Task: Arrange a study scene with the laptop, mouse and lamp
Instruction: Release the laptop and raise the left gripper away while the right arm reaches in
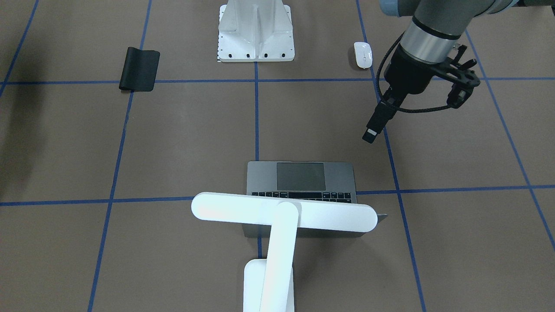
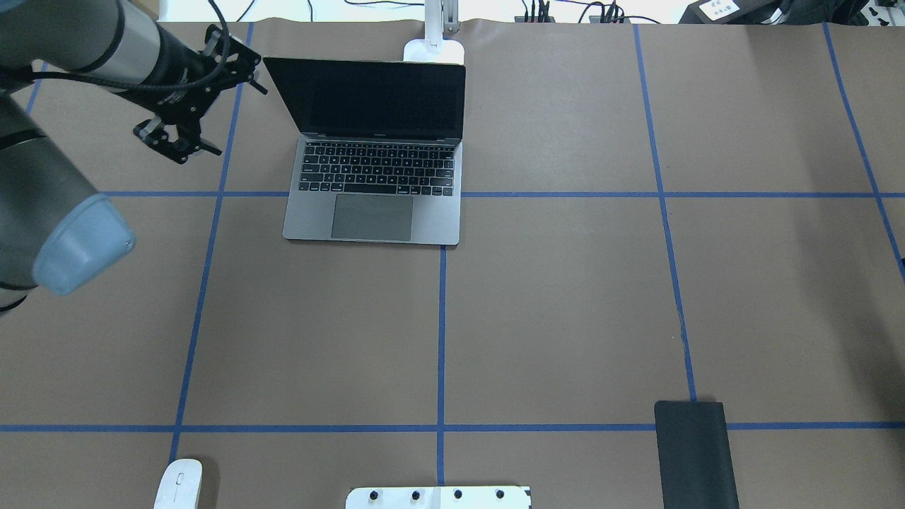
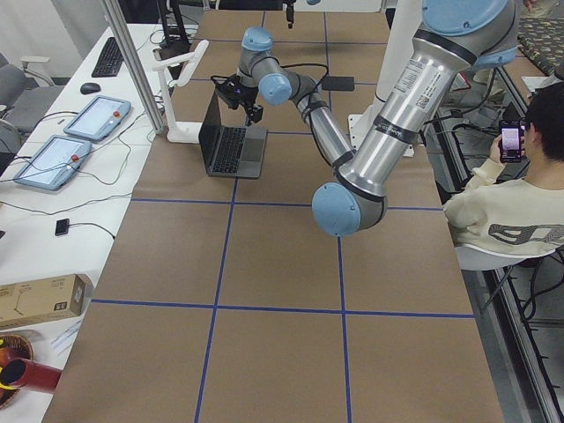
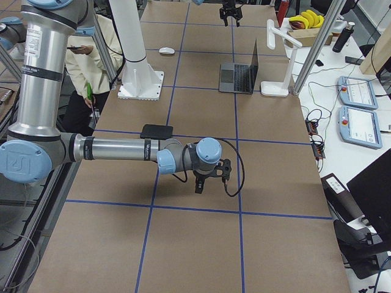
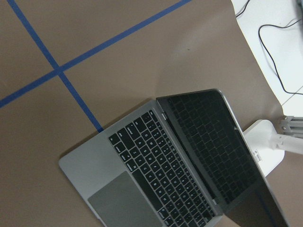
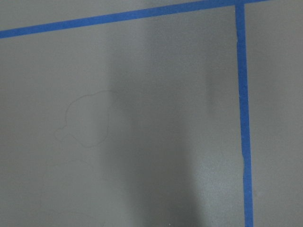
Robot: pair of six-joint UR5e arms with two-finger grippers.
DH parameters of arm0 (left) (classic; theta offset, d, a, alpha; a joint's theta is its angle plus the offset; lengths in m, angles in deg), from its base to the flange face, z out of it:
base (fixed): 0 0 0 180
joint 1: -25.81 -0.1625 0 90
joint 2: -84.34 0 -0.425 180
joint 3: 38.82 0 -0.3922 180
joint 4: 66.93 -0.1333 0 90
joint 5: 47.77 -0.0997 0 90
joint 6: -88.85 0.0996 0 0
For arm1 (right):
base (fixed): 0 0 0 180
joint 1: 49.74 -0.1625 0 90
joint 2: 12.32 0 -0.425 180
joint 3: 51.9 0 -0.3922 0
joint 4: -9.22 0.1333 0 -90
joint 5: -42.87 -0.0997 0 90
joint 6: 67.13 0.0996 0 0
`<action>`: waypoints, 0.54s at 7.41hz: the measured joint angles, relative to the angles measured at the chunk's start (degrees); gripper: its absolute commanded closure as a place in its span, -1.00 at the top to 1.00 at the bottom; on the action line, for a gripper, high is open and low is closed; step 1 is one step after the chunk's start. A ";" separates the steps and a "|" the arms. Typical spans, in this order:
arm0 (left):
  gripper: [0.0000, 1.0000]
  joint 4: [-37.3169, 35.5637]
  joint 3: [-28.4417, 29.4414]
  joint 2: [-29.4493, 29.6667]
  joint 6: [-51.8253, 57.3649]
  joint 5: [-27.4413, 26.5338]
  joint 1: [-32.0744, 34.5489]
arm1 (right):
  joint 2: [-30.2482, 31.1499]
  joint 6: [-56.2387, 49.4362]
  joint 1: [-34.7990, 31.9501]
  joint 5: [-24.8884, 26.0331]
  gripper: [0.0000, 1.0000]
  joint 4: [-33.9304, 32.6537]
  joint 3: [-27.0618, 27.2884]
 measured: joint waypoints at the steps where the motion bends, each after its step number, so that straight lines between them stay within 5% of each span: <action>1: 1.00 -0.70 -2.05 -2.57 6.84 0.45 0.00 | -0.11 2.09 1.71 -0.79 0.99 0.09 0.01; 4: 1.00 -0.84 -6.15 -8.77 23.66 3.60 -0.01 | 0.44 3.48 5.80 -10.89 0.99 0.22 -0.15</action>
